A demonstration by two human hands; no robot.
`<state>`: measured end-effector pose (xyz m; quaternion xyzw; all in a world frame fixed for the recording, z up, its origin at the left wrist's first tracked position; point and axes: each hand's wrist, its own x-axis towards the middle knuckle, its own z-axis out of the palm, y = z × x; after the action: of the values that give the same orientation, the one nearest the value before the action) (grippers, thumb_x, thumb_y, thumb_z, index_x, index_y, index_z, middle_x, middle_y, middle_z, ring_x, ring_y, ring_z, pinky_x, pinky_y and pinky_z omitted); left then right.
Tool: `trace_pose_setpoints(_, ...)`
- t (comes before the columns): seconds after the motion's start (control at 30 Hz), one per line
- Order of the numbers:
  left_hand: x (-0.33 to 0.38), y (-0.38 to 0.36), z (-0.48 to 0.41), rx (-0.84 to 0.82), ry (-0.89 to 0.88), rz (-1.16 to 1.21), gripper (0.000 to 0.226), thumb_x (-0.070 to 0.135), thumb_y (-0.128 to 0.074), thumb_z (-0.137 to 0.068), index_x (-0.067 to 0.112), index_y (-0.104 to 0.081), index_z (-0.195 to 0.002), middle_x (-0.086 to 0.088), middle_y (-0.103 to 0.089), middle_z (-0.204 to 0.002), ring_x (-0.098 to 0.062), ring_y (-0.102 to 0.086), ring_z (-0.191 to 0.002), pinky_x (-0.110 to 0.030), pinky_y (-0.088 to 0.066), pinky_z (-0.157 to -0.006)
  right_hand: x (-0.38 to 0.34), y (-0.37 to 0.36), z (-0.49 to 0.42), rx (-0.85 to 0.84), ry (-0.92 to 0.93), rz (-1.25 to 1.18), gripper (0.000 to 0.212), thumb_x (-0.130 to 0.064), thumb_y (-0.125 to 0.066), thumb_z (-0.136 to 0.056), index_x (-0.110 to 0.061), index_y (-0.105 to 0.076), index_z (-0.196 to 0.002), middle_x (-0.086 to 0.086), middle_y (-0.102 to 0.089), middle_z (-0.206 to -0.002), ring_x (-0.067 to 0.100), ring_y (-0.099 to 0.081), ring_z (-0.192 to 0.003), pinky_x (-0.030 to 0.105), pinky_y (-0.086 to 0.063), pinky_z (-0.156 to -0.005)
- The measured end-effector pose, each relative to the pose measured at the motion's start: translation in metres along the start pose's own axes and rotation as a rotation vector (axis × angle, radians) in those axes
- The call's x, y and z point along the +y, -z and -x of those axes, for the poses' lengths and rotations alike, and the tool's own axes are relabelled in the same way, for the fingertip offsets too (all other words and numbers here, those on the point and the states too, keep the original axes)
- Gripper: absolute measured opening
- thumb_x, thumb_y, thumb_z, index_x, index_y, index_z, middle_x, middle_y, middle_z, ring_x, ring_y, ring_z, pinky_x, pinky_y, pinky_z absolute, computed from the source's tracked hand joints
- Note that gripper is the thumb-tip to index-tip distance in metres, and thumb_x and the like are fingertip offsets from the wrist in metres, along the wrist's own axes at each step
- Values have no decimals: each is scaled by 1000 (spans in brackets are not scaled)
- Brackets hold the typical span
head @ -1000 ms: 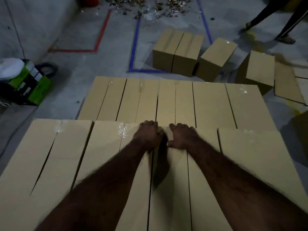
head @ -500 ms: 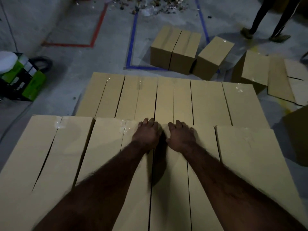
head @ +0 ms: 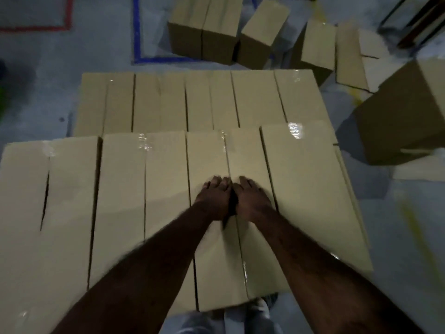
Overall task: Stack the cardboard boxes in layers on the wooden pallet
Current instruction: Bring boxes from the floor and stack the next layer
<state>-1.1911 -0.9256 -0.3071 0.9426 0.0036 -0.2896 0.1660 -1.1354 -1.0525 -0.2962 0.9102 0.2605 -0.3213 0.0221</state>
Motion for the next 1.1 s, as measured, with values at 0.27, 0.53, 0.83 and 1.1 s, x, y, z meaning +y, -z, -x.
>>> trace_pose_setpoints(0.27,98,43,35,283,33,301,67,37,-50,-100,10,-25,-155,-15,-15,-164,-37,-12,-151,-46,-22,-119,56,33,89,401,-176,-560,56,-42,-47,-102,-15,-40,-151,12,-30,-161,29,-34,-145,40,-36,-114)
trace_pose_setpoints(0.53,233,77,81,426,-104,399,68,44,-50,-101,11,-27,-155,-12,-17,-164,-25,-24,-149,-33,-24,-116,136,66,220,634,-197,-872,60,-48,-50,-101,-14,-42,-150,7,-41,-156,22,-41,-142,34,-35,-114)
trace_pose_setpoints(0.83,409,71,117,427,-206,569,66,52,-51,-98,19,-34,-153,-4,-38,-157,-22,-41,-140,-25,-34,-103,265,78,373,736,-207,-900,59,-48,-48,-102,-12,-44,-148,9,-50,-150,27,-47,-136,35,-39,-109)
trace_pose_setpoints(1.1,539,33,112,334,-283,681,69,61,-47,-96,21,-39,-152,-3,-38,-157,-22,-37,-142,-34,-34,-110,364,44,452,820,-302,-1035,65,-57,-50,-98,-21,-41,-151,2,-45,-153,21,-43,-140,39,-36,-115)
